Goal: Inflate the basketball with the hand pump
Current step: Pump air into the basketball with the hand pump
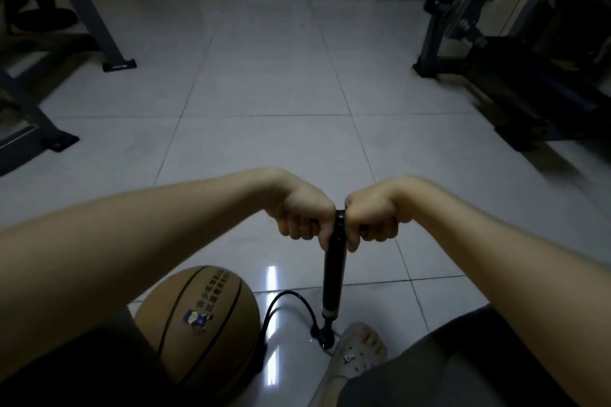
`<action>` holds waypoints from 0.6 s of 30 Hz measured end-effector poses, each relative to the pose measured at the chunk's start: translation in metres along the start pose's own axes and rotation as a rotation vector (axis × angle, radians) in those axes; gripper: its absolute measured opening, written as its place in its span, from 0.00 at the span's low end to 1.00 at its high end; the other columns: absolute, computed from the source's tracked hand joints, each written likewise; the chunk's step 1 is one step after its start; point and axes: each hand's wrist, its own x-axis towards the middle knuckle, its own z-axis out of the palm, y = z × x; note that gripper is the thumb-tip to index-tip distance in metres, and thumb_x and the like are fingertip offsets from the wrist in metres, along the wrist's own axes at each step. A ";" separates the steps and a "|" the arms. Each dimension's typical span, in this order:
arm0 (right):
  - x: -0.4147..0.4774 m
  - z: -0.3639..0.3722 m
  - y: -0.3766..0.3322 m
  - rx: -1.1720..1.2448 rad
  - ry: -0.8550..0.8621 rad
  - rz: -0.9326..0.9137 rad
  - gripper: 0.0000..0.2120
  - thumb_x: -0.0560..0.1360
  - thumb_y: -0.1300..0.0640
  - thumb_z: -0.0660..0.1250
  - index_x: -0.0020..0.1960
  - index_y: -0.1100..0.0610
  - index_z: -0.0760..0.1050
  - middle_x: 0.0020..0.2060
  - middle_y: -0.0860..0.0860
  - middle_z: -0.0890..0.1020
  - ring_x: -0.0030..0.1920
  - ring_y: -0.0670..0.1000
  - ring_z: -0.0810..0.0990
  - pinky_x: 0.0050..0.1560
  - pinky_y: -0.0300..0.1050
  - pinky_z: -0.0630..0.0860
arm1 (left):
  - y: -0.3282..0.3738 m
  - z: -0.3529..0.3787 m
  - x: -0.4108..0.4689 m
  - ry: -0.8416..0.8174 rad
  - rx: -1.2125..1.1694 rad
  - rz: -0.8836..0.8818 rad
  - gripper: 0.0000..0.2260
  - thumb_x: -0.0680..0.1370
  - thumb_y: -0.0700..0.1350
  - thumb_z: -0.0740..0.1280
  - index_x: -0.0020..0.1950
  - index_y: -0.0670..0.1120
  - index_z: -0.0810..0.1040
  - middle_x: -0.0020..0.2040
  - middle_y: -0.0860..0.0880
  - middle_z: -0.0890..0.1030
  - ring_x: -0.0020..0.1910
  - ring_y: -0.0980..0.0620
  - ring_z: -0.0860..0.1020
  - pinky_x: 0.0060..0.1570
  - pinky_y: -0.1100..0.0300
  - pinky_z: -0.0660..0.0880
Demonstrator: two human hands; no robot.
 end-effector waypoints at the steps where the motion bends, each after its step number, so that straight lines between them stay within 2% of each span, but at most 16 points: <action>1: 0.012 0.007 0.003 0.002 -0.002 -0.002 0.16 0.73 0.65 0.69 0.32 0.54 0.66 0.26 0.50 0.61 0.26 0.49 0.56 0.27 0.41 0.53 | -0.006 0.005 0.012 0.000 -0.015 0.005 0.21 0.76 0.37 0.65 0.28 0.52 0.62 0.26 0.52 0.56 0.24 0.54 0.52 0.27 0.61 0.47; 4: 0.041 0.020 0.012 0.011 -0.017 -0.013 0.10 0.72 0.65 0.69 0.35 0.57 0.71 0.26 0.50 0.61 0.26 0.49 0.56 0.29 0.42 0.53 | -0.021 0.017 0.040 0.025 -0.035 0.023 0.19 0.74 0.35 0.65 0.26 0.51 0.66 0.27 0.52 0.57 0.26 0.53 0.52 0.29 0.59 0.47; 9: 0.078 0.037 0.021 -0.009 -0.037 -0.019 0.06 0.71 0.66 0.69 0.37 0.59 0.75 0.25 0.50 0.63 0.25 0.49 0.58 0.28 0.42 0.55 | -0.038 0.029 0.075 0.021 -0.049 0.017 0.11 0.73 0.35 0.66 0.34 0.47 0.71 0.26 0.51 0.59 0.26 0.53 0.54 0.29 0.59 0.49; 14: 0.094 0.053 0.030 -0.049 -0.009 -0.004 0.05 0.71 0.66 0.70 0.37 0.60 0.76 0.26 0.52 0.66 0.25 0.51 0.62 0.28 0.42 0.59 | -0.044 0.044 0.095 0.017 -0.062 -0.008 0.12 0.73 0.36 0.67 0.33 0.47 0.69 0.26 0.51 0.60 0.26 0.52 0.55 0.28 0.61 0.50; 18: 0.069 0.054 0.024 -0.050 -0.011 0.023 0.03 0.72 0.64 0.70 0.42 0.60 0.77 0.27 0.51 0.67 0.25 0.50 0.63 0.27 0.42 0.60 | -0.031 0.045 0.070 -0.014 -0.005 -0.044 0.12 0.74 0.37 0.67 0.34 0.48 0.70 0.27 0.52 0.60 0.26 0.53 0.55 0.27 0.61 0.51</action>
